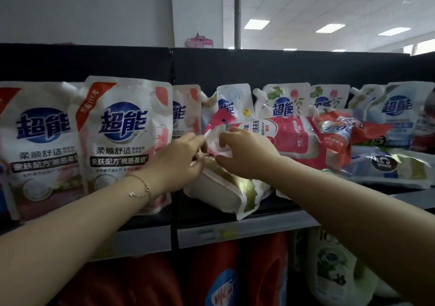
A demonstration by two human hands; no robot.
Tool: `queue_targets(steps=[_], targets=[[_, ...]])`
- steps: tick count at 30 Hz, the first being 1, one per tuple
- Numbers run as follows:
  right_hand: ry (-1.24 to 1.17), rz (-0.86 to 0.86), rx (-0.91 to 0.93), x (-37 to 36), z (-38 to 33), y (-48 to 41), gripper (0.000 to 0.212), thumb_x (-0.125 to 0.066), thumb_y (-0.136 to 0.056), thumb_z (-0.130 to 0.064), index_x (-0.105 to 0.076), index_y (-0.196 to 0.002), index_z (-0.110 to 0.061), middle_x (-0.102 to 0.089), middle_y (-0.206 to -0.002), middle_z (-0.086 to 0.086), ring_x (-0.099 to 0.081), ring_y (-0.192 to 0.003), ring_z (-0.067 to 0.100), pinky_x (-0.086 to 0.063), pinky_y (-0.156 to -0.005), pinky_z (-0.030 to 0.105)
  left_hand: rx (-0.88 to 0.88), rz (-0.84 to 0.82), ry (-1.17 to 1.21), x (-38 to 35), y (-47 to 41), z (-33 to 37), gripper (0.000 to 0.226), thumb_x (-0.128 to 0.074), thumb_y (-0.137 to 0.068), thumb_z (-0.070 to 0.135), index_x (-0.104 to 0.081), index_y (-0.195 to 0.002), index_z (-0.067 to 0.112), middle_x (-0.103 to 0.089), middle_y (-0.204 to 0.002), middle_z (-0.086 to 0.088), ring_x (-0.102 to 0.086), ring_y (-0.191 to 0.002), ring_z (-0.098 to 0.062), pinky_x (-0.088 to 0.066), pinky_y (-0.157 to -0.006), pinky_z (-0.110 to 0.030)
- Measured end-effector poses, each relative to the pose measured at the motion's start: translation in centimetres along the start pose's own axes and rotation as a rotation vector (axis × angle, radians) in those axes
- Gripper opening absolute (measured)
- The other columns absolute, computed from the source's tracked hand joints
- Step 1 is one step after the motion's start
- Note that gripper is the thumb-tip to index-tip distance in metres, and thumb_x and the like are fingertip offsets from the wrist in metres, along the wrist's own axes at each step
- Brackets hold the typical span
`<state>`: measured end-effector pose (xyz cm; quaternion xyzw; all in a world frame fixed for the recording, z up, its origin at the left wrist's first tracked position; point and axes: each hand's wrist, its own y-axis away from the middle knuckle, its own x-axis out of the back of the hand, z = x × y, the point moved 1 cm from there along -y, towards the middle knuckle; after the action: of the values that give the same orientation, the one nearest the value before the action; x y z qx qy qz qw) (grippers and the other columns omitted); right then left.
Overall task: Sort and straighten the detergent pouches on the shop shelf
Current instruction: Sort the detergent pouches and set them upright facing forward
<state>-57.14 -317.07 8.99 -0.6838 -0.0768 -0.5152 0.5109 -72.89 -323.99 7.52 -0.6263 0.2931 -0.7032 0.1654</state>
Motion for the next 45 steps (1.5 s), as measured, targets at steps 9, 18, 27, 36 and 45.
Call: queue_targets(steps=[9, 18, 27, 36, 45], targets=[[-0.046, 0.059, 0.017, 0.4, 7.8, -1.3, 0.043, -0.049, -0.09, -0.052, -0.057, -0.115, -0.018, -0.053, -0.111, 0.0, -0.049, -0.091, 0.017, -0.04, -0.072, 0.029, 0.478, -0.063, -0.074, -2.5, -5.8, 0.8, 0.041, -0.055, -0.09, 0.049, -0.047, -0.107, 0.012, -0.053, -0.098, -0.003, -0.055, -0.089, -0.02, -0.046, -0.073, -0.032], [0.029, -0.064, -0.108, 3.0, 13.5, -1.7, 0.049, -0.046, -0.089, -0.057, -0.055, -0.117, -0.018, -0.053, -0.117, 0.004, -0.05, -0.11, 0.027, -0.043, -0.084, 0.039, 0.998, 0.07, 0.556, -5.0, -8.2, -0.4, 0.025, -0.056, -0.094, 0.025, -0.062, -0.085, 0.003, -0.061, -0.079, -0.013, -0.057, -0.071, -0.025, -0.053, -0.073, -0.035], [0.154, -0.194, -0.442, 4.3, 18.8, -0.5, 0.019, -0.042, -0.09, -0.017, -0.044, -0.072, -0.012, -0.055, -0.082, 0.006, -0.058, -0.074, 0.021, -0.053, -0.068, 0.033, 1.06, 0.178, 0.566, -5.7, -9.4, -1.6, 0.028, -0.067, -0.087, 0.012, -0.064, -0.109, -0.005, -0.065, -0.091, -0.02, -0.059, -0.072, -0.028, -0.048, -0.062, -0.03], [-0.137, -0.12, -0.536, 3.7, 18.8, 0.0, 0.046, -0.04, -0.09, -0.005, -0.033, -0.135, -0.005, -0.04, -0.094, 0.004, -0.057, -0.095, 0.026, -0.052, -0.089, 0.043, 0.947, 0.34, 0.498, -6.1, -10.3, -1.0, 0.016, -0.055, -0.092, 0.007, -0.062, -0.102, -0.003, -0.057, -0.093, -0.017, -0.053, -0.086, -0.027, -0.039, -0.073, -0.031], [-0.552, 0.191, -0.638, 2.4, 19.2, 1.3, 0.031, -0.048, -0.083, 0.002, -0.047, -0.106, -0.018, -0.046, -0.091, -0.006, -0.058, -0.094, 0.025, -0.055, -0.082, 0.047, 0.59, 0.412, 0.202, -1.4, -13.6, 2.3, 0.022, -0.051, -0.097, 0.018, -0.057, -0.08, 0.006, -0.056, -0.078, -0.006, -0.053, -0.08, -0.024, -0.039, -0.069, -0.032]])
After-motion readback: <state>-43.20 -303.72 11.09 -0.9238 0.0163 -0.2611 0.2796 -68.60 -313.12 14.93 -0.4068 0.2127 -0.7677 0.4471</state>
